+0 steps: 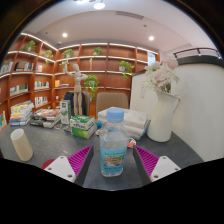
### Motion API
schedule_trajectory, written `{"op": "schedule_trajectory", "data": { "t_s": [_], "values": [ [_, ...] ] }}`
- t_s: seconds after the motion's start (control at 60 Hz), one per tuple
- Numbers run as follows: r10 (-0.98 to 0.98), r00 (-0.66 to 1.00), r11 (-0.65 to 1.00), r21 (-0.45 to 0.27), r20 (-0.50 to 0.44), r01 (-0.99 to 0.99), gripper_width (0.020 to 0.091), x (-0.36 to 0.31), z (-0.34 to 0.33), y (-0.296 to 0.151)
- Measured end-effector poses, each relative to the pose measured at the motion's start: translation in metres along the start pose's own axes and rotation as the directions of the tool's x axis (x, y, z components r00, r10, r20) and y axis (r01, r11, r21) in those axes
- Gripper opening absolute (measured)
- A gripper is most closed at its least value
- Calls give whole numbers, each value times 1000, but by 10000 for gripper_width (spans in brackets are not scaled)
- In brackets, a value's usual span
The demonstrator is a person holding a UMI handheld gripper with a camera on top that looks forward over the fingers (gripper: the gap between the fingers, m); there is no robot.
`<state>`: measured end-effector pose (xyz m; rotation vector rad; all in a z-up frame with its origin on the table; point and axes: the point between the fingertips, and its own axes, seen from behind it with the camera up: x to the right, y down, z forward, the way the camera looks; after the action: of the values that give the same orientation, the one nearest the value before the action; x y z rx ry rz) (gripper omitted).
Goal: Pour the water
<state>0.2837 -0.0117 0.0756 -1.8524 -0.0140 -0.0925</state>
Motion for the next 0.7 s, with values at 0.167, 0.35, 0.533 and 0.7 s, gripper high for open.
{"op": "schedule_trajectory", "data": {
  "t_s": [0.167,0.35,0.533,0.7],
  "values": [
    [-4,999,1000,-28,49,6,634,-6,33,1],
    [-54,997,998,-10,62,55,343,-13,41,-4],
    [-59,997,998,3,43,59,266,-10,41,-7],
    [-138,989,990,-1,44,139,267,-23,33,-3]
  ]
}}
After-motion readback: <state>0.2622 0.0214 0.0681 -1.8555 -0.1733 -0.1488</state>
